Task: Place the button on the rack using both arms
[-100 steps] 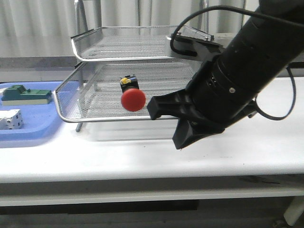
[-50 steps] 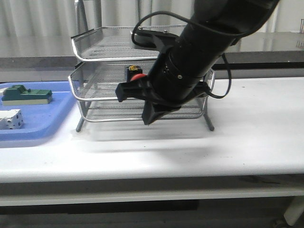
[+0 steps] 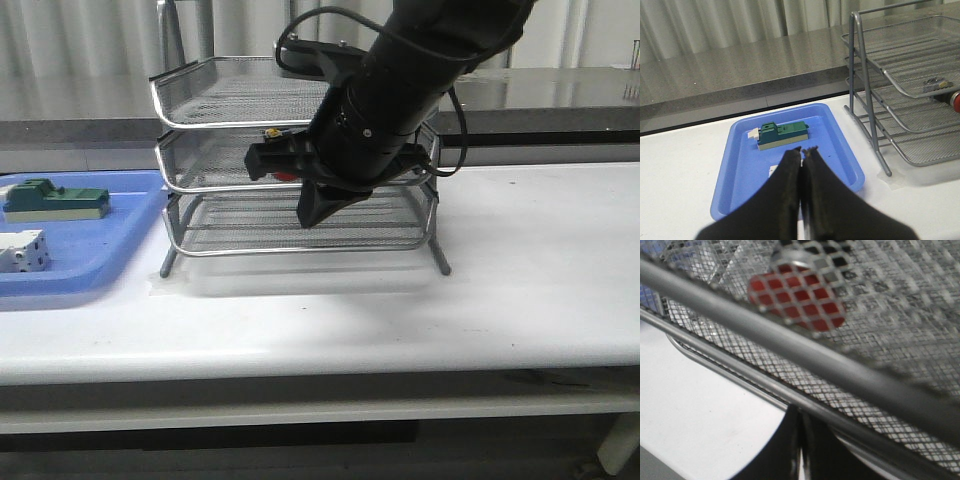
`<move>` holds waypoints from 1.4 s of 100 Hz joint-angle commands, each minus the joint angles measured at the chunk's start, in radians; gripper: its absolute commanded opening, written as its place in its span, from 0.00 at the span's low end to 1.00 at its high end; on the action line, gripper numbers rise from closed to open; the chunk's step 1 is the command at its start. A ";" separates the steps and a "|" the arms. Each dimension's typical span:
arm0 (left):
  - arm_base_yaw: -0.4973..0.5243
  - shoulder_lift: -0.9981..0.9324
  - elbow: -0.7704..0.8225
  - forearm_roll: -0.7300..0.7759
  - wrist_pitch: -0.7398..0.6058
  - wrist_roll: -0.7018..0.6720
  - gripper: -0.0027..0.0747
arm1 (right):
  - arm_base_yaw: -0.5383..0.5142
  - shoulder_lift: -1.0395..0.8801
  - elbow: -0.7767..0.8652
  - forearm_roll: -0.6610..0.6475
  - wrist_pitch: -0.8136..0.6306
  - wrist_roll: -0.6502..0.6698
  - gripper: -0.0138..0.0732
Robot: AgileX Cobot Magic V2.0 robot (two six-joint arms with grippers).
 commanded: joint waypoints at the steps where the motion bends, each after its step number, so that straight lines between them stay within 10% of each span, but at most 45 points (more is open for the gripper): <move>1: 0.001 0.007 -0.027 -0.011 -0.085 -0.012 0.01 | -0.010 -0.060 -0.038 -0.010 -0.024 -0.006 0.09; 54: 0.001 0.007 -0.027 -0.011 -0.085 -0.012 0.01 | 0.010 -0.179 -0.017 -0.021 0.198 -0.006 0.09; 140: 0.001 0.007 -0.027 -0.011 -0.085 -0.012 0.01 | -0.260 -0.952 0.596 -0.078 -0.079 -0.004 0.09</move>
